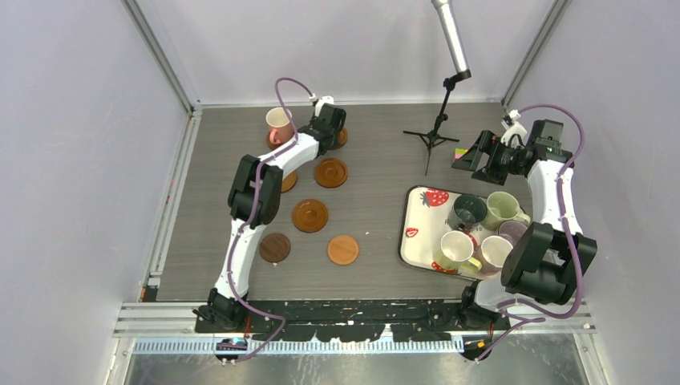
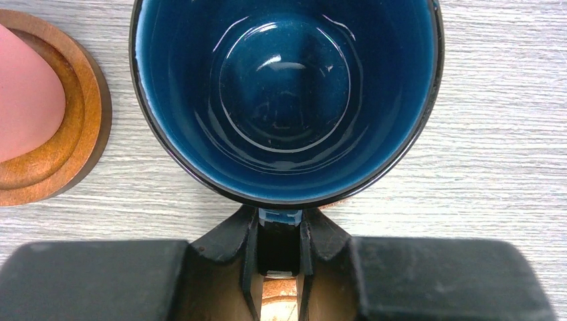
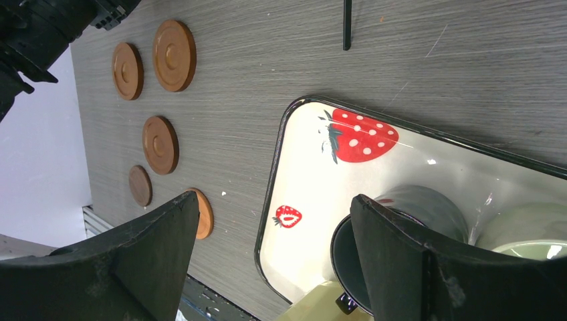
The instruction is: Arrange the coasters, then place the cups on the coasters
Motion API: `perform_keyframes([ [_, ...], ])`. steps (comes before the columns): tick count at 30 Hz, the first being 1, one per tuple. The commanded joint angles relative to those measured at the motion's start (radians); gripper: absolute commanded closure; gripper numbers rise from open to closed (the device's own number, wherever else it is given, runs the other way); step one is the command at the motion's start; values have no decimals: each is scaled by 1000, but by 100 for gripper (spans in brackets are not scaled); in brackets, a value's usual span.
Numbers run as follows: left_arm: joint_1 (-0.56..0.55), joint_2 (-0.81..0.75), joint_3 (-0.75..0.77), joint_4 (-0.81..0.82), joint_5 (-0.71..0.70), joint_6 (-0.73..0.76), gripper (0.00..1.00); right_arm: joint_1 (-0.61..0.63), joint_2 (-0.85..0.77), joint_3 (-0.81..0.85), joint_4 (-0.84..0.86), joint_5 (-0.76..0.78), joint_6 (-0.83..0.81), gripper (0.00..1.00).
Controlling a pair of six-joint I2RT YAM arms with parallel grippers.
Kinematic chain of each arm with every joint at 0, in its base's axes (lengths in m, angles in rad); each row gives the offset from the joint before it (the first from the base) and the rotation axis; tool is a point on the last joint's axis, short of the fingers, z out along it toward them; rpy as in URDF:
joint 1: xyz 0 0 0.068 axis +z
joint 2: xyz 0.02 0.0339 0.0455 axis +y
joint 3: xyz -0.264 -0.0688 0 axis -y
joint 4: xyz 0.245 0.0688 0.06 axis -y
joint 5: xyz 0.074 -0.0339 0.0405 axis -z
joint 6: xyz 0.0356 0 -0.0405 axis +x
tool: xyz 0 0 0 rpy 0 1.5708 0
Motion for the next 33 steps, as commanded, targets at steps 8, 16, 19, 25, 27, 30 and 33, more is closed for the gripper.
perform_keyframes([
  [8, -24, -13, 62, 45, -69, -13, 100, -3, -4, -3, 31, -18, 0, 12],
  [16, -25, -14, 85, -18, -44, -61, 100, -2, -3, -1, 30, -18, 4, 12],
  [19, -25, -13, 88, -29, -46, -68, 100, -3, -4, -1, 31, -16, 5, 12],
  [25, -25, -4, 93, -39, -29, -69, 97, -2, -4, -4, 30, -17, 4, 12],
  [27, -25, 2, 101, -39, -29, -62, 95, -2, -5, -4, 30, -16, 3, 12],
  [30, -24, 10, 106, -29, -15, -44, 94, -3, -6, -4, 30, -17, 3, 12],
  [33, -25, 17, 109, -29, 3, -41, 93, -2, -6, -5, 30, -17, 3, 12],
])
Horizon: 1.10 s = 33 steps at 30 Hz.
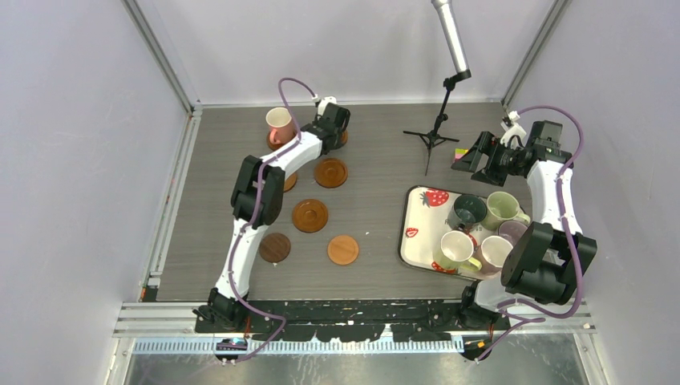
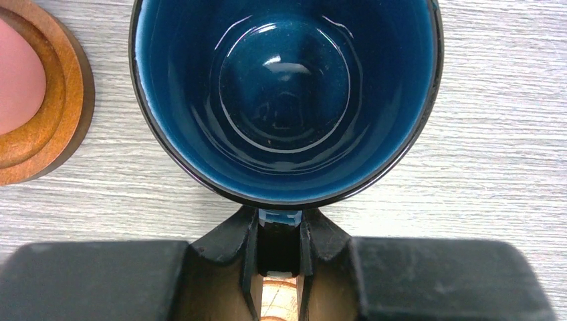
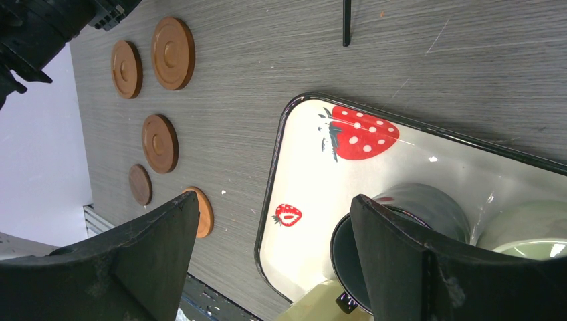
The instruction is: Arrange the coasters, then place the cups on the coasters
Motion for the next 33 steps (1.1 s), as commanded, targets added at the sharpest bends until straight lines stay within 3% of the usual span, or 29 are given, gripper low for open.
perform_keyframes([
  [1, -4, 4, 62, 51, 13, 5, 93, -2, -5, 3, 30, -18, 3, 12],
  [13, -4, 8, 95, -32, -37, -26, 93, -2, -6, 5, 30, -19, 5, 12],
  [21, -4, -31, 51, -37, -15, -37, 98, -3, -10, 3, 30, -25, 6, 12],
  [33, -6, -48, 38, -64, 7, -69, 97, -2, -14, 0, 35, -24, 10, 12],
])
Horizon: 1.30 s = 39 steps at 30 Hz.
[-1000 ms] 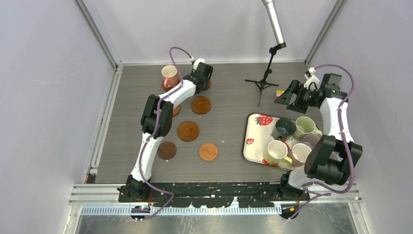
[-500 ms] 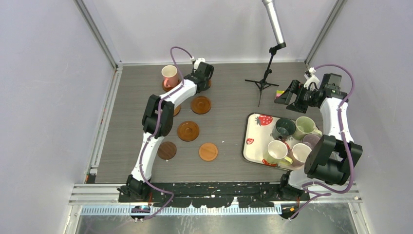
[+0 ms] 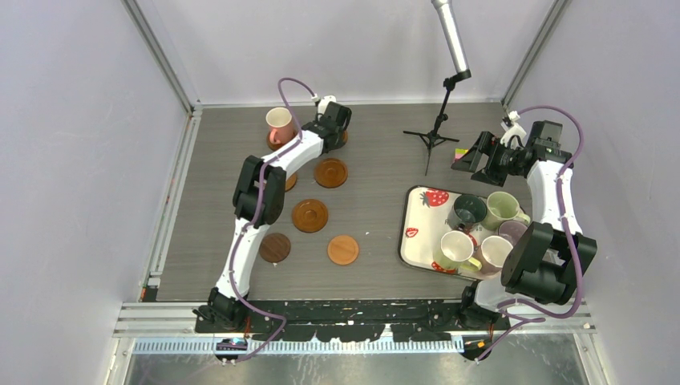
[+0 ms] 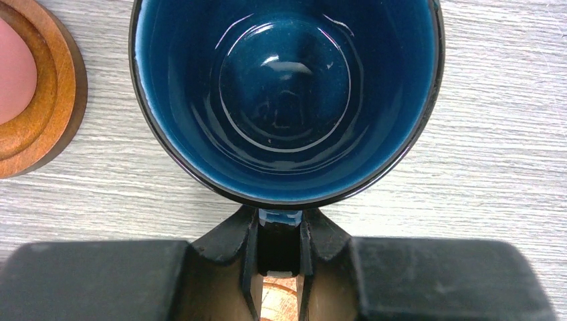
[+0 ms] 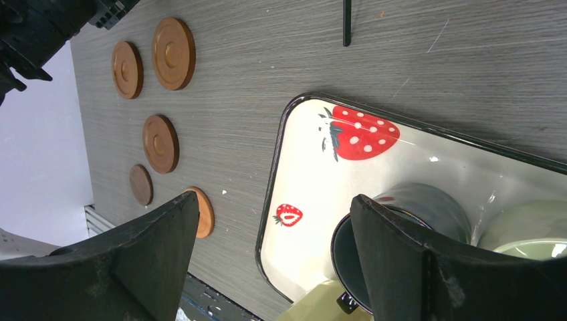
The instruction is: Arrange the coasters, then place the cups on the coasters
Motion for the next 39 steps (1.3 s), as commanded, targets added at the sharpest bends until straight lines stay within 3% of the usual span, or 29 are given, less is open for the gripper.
perform_keyframes([
  [1, -6, -78, -16, -31, 9, -29, 97, -2, -14, 0, 36, -23, 8, 12],
  [9, -14, -73, -10, -33, 7, -21, 96, -3, -21, -4, 37, -27, 4, 12],
  [19, -14, -56, 17, -58, 20, -16, 59, -2, -21, -3, 38, -23, 3, 12],
  [29, -34, -106, 17, -74, 32, 14, 40, -1, -35, 2, 35, -31, 4, 12],
  [33, -48, -158, 8, -61, 39, 94, 32, 5, -46, 26, 3, -20, -14, 12],
  [39, -52, -346, -120, 3, 145, 325, 9, 10, -79, 112, -150, 53, -132, 12],
])
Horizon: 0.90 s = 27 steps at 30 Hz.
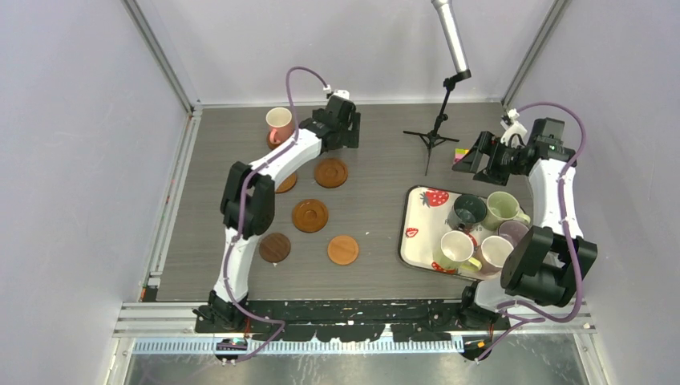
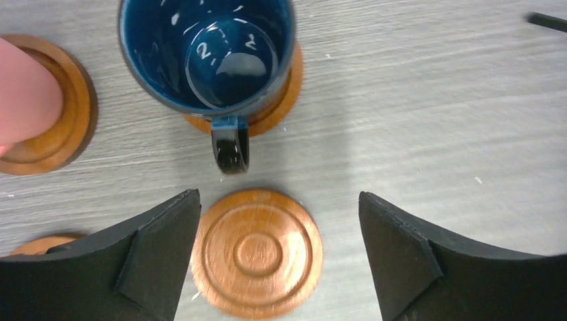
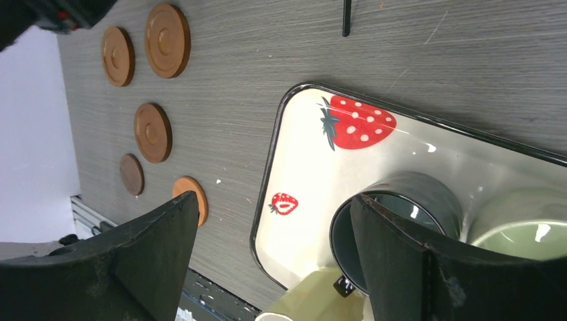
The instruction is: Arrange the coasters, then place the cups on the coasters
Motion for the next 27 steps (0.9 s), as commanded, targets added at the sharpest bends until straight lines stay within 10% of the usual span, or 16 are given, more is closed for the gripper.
perform_keyframes([
  [1, -4, -241, -80, 80, 117, 217, 7, 6, -77, 100, -120, 57, -111, 12],
  [11, -45, -611, -447, 84, 646, 426, 0, 7, -118, 188, -460, 139, -407, 11],
  [27, -311, -538, -537, -27, 642, 599, 0, -377, -36, 335, -844, 274, -902, 12],
])
